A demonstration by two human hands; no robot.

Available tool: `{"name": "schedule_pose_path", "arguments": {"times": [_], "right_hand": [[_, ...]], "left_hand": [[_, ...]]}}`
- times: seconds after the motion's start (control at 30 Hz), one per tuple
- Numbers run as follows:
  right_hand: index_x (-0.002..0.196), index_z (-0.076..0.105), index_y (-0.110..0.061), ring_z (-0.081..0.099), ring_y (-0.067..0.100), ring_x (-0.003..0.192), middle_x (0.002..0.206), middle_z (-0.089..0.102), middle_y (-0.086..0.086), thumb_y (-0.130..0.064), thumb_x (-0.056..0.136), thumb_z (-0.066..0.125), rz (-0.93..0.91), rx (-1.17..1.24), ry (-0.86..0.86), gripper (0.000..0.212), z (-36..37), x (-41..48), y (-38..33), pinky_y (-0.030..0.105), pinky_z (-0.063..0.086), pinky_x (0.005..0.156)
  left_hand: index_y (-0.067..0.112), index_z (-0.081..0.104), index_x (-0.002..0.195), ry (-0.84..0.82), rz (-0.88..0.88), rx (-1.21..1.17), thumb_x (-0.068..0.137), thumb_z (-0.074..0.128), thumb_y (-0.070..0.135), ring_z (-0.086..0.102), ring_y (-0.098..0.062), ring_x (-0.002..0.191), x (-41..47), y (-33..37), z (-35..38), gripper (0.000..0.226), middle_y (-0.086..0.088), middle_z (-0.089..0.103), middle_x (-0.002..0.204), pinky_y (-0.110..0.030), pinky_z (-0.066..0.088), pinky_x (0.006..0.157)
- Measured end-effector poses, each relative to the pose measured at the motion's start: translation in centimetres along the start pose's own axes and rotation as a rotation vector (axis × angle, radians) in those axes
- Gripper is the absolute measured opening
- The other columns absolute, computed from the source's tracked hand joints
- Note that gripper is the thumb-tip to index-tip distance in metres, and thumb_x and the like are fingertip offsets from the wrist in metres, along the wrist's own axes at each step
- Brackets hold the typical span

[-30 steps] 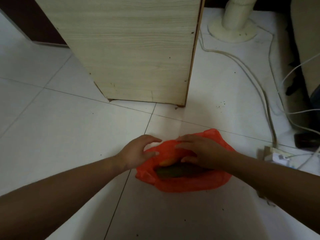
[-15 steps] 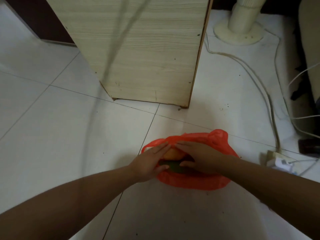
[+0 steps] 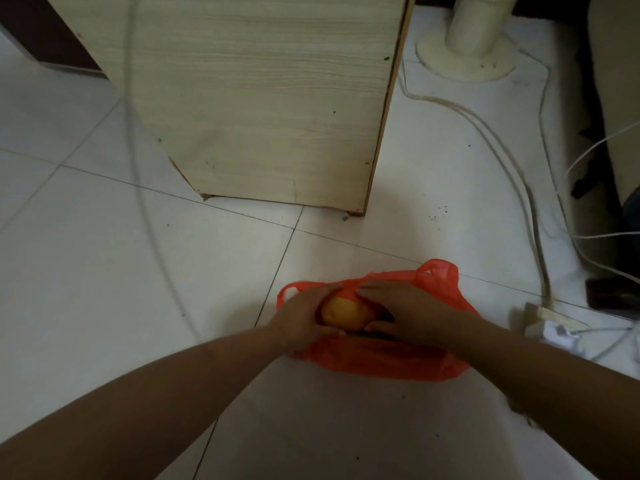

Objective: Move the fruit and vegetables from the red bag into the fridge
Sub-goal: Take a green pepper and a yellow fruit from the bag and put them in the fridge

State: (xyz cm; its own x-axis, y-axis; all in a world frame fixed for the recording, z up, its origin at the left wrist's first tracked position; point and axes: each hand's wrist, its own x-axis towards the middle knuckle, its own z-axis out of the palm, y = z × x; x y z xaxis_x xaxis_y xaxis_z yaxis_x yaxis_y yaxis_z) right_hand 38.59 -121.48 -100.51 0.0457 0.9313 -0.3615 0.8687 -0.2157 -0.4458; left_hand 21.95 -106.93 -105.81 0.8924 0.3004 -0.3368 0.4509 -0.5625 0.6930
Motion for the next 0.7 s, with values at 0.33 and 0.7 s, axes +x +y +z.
{"name": "schedule_pose_path", "arguments": {"times": [0.33, 0.7], "right_hand": [[0.144, 0.029, -0.032, 0.033, 0.014, 0.132, 0.149, 0.03, -0.006, -0.047, 0.082, 0.064, -0.024, 0.036, 0.073, 0.073, -0.2, -0.4, -0.8, 0.022, 0.023, 0.105], [0.143, 0.033, -0.025, 0.038, 0.013, 0.13, 0.147, 0.035, -0.004, -0.054, 0.082, 0.06, -0.074, -0.017, 0.213, 0.072, -1.6, -2.1, -2.3, 0.021, 0.027, 0.103]], "left_hand": [[0.03, 0.043, 0.135, -0.109, -0.078, -0.192, 0.069, 0.069, 0.053, 0.049, -0.01, 0.118, -0.5, 1.8, -2.3, 0.074, 0.007, 0.052, 0.131, -0.028, 0.043, 0.1], [0.034, 0.04, 0.138, -0.032, -0.126, -0.173, 0.08, 0.065, 0.051, 0.044, -0.009, 0.122, -2.0, 4.5, -5.2, 0.065, 0.012, 0.045, 0.133, -0.03, 0.039, 0.103]]}}
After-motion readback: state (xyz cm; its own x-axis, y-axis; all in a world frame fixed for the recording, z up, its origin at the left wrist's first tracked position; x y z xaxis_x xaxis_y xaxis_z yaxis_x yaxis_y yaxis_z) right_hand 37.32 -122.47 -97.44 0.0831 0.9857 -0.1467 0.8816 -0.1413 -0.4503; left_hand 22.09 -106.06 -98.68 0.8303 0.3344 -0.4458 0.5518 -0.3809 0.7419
